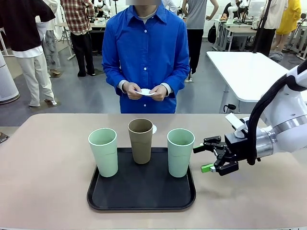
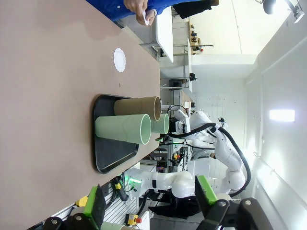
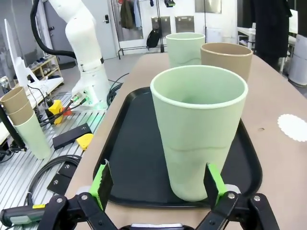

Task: Place coasters on the table and set cups on them.
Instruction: Pick up one Reusable plastic cup and place it on a coaster set by the human.

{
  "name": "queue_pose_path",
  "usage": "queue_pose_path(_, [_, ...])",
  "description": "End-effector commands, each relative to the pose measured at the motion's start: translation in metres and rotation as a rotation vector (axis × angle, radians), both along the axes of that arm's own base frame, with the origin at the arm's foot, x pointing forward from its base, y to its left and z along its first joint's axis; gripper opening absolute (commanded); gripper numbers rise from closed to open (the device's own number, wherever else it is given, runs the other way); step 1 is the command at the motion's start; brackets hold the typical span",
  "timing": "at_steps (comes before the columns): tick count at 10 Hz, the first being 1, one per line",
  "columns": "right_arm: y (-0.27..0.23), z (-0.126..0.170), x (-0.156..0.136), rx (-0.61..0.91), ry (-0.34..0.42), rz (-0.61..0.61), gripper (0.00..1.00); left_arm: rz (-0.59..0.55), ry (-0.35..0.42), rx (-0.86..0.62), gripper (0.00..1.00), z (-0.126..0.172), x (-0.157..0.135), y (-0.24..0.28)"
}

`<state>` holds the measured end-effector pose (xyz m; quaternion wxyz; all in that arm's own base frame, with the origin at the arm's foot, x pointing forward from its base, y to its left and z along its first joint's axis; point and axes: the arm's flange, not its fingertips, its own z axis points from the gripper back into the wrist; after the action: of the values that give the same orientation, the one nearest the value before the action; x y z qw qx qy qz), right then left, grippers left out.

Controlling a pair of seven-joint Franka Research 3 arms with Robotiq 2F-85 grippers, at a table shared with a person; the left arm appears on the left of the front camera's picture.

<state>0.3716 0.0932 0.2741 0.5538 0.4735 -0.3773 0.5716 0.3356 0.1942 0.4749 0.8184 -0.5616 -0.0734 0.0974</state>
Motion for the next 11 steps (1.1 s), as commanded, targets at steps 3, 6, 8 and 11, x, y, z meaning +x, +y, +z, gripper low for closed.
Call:
queue_pose_path(3, [0.018, -0.013, 0.011, 0.006, -0.005, -0.039, 1.0, 0.002, -0.004, -0.009, 1.0, 0.001, -0.001, 0.0])
queue_pose_path(6, [0.021, -0.016, 0.017, 0.019, -0.005, -0.053, 1.0, 0.002, -0.004, -0.009, 1.0, 0.001, -0.001, 0.0])
queue_pose_path(8, [0.027, -0.017, 0.019, 0.023, -0.005, -0.043, 1.0, 0.002, -0.004, -0.009, 1.0, 0.001, -0.001, 0.0])
queue_pose_path(11, [0.031, -0.018, 0.026, 0.026, -0.002, -0.05, 1.0, 0.002, -0.004, -0.009, 1.0, 0.001, -0.001, 0.0])
